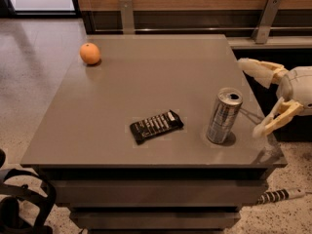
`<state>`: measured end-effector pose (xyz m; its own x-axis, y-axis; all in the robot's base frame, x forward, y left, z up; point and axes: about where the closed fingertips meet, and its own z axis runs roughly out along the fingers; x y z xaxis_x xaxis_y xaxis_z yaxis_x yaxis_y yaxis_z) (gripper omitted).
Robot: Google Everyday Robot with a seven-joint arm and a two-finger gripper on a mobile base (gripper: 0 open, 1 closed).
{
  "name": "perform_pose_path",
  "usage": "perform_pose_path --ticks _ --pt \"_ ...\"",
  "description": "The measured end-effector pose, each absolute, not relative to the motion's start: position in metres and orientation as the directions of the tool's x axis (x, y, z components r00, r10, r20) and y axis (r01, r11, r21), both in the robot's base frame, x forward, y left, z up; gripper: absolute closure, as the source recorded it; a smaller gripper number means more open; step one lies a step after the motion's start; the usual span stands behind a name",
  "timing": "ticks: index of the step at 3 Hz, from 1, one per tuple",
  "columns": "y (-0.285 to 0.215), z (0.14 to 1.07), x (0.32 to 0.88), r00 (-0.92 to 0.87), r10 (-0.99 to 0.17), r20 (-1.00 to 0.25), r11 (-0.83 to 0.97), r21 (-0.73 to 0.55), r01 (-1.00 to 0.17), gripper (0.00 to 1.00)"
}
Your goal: Move redbull can near orange
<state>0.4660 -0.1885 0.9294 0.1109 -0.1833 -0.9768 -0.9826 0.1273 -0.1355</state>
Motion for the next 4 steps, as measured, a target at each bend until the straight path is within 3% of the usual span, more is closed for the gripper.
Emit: perform_pose_path --ticks 2,4 --pt "-0.176 0.888 0.469 -0.012 -0.164 -0.986 0.138 -0.011 -0.99 0.0" --pt "-0.194 0.866 0.462 -0.048 -0.126 -0.991 0.202 0.022 -0.979 0.0"
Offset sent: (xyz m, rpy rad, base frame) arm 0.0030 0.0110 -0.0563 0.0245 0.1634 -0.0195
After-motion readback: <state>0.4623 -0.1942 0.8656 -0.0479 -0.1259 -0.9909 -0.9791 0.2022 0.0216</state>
